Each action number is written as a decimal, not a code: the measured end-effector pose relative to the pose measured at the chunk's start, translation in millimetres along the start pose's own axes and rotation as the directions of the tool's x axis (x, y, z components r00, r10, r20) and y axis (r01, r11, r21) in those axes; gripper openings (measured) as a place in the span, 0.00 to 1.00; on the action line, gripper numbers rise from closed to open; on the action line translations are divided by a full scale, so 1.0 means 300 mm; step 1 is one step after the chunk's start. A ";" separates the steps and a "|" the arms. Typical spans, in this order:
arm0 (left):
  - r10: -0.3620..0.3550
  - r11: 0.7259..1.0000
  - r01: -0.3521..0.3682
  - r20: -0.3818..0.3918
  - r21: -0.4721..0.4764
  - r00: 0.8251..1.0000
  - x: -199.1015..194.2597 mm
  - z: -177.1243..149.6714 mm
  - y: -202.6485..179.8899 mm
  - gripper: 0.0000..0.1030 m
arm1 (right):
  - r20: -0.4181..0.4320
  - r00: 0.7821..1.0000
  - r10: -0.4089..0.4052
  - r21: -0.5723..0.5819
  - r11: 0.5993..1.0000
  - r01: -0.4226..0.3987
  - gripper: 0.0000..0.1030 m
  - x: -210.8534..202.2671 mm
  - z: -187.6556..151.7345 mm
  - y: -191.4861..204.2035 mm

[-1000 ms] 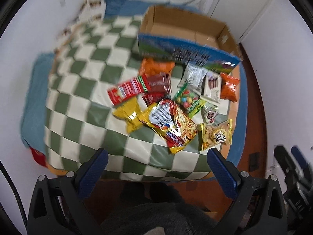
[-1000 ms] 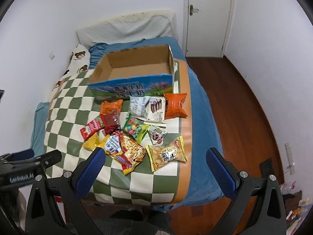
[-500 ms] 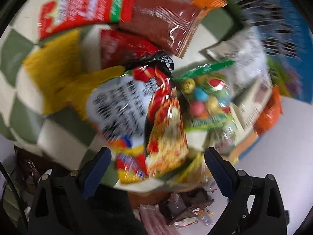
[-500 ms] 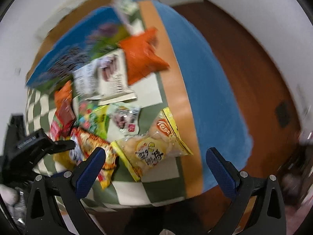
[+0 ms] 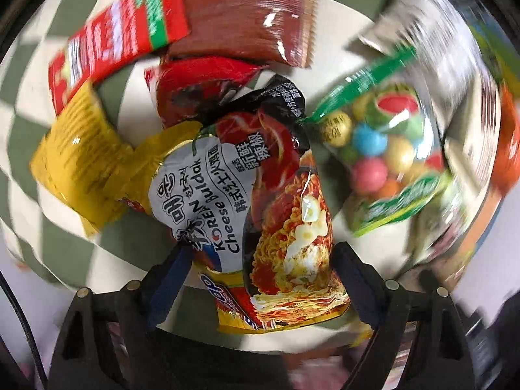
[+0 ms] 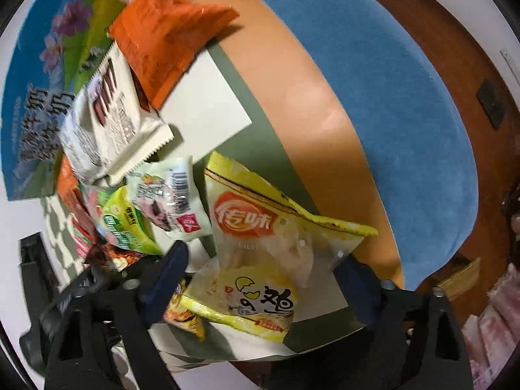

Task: Organize snacks
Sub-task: 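Grasp the yellow noodle bag with left tool while right tool grasps yellow egg-cake bag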

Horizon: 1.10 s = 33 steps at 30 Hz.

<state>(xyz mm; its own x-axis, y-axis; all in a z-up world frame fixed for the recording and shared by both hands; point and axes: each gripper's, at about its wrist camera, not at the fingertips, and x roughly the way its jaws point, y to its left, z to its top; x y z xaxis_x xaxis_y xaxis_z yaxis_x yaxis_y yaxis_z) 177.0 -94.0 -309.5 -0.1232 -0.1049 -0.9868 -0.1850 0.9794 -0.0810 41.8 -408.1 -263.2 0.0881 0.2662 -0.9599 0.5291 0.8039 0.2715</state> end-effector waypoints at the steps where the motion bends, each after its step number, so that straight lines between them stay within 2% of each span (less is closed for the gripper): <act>1: 0.037 0.998 -0.037 0.013 0.047 0.999 -0.019 -0.005 -0.018 0.86 | -0.006 1.000 -0.007 -0.009 1.000 0.007 0.74 0.003 0.001 0.006; 3: 0.140 0.975 -0.149 0.062 0.165 0.988 -0.019 -0.042 -0.055 0.86 | -0.007 0.999 -0.040 -0.054 0.998 0.040 0.67 0.019 -0.003 0.019; 5: 0.219 0.932 -0.245 0.121 0.268 0.968 -0.024 -0.080 -0.090 0.86 | 0.008 0.997 -0.079 -0.132 0.988 0.079 0.64 0.027 -0.011 0.036; 7: 0.270 0.874 -0.321 0.183 0.365 0.945 -0.025 -0.124 -0.122 0.86 | 0.039 0.990 -0.135 -0.240 0.961 0.140 0.63 0.034 -0.020 0.078; 8: 0.272 0.861 -0.330 0.197 0.388 0.942 -0.021 -0.143 -0.125 0.86 | 0.056 0.985 -0.163 -0.301 0.938 0.173 0.63 0.041 -0.026 0.103; 9: 0.258 0.862 -0.320 0.204 0.392 0.944 -0.030 -0.153 -0.125 0.88 | 0.079 0.979 -0.190 -0.357 0.911 0.205 0.63 0.047 -0.034 0.128; 10: 0.238 0.876 -0.298 0.197 0.380 0.951 -0.034 -0.167 -0.121 0.88 | 0.103 0.971 -0.214 -0.415 0.878 0.237 0.63 0.052 -0.045 0.155; 12: 0.181 0.924 -0.226 0.168 0.307 0.969 -0.054 -0.164 -0.086 0.88 | 0.123 0.964 -0.234 -0.483 0.835 0.264 0.64 0.065 -0.059 0.188; 13: 0.135 0.955 -0.167 0.142 0.244 0.981 -0.062 -0.153 -0.063 0.87 | 0.127 0.964 -0.236 -0.496 0.826 0.267 0.66 0.072 -0.063 0.196; 16: -0.001 0.998 -0.003 0.076 0.061 0.997 -0.059 -0.132 0.010 0.87 | 0.100 0.976 -0.194 -0.485 0.847 0.218 0.73 0.081 -0.071 0.187; 18: -0.079 0.996 0.082 0.054 -0.040 0.995 -0.026 -0.134 0.045 0.88 | 0.093 0.979 -0.182 -0.469 0.859 0.205 0.73 0.092 -0.072 0.172; 19: -0.094 0.993 0.098 0.056 -0.066 0.994 -0.011 -0.140 0.047 0.88 | 0.099 0.978 -0.182 -0.462 0.862 0.207 0.73 0.096 -0.070 0.161; 21: -0.070 0.996 0.074 0.088 -0.046 0.994 -0.002 -0.156 0.010 0.86 | 0.103 0.978 -0.184 -0.438 0.874 0.210 0.73 0.107 -0.058 0.140; 23: -0.014 1.000 0.011 0.133 0.022 0.991 0.001 -0.163 -0.032 0.83 | 0.101 0.978 -0.183 -0.409 0.888 0.209 0.73 0.112 -0.047 0.111; 24: 0.024 0.996 -0.037 0.163 0.076 0.986 -0.005 -0.175 -0.075 0.82 | 0.102 0.978 -0.183 -0.393 0.895 0.209 0.70 0.112 -0.042 0.099; 25: 0.043 0.992 -0.065 0.183 0.113 0.982 -0.005 -0.187 -0.101 0.82 | 0.105 0.977 -0.185 -0.380 0.900 0.212 0.62 0.112 -0.035 0.088; 27: 0.062 0.979 -0.100 0.208 0.175 0.976 0.002 -0.213 -0.141 0.82 | 0.124 0.974 -0.190 -0.361 0.906 0.222 0.53 0.110 -0.025 0.075; 30: 0.062 0.966 -0.116 0.229 0.230 0.972 0.030 -0.233 -0.178 0.82 | 0.154 0.968 -0.198 -0.359 0.901 0.241 0.47 0.098 -0.029 0.109; 31: 0.059 0.964 -0.116 0.232 0.241 0.971 0.039 -0.196 -0.153 0.82 | 0.169 0.963 -0.208 -0.375 0.891 0.258 0.46 0.096 -0.032 0.125; 33: 0.048 0.960 -0.112 0.241 0.256 0.969 -0.004 -0.198 -0.134 0.82 | 0.192 0.958 -0.214 -0.378 0.885 0.273 0.45 0.094 -0.031 0.149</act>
<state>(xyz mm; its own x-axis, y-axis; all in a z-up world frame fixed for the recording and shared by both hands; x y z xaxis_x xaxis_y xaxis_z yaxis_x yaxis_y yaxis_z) 126.7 -143.6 -296.8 0.1061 -0.0127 -0.9943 0.0858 0.9963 -0.0036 60.0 -359.6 -277.4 0.1330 -0.0187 -0.9909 0.1733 0.9849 0.0047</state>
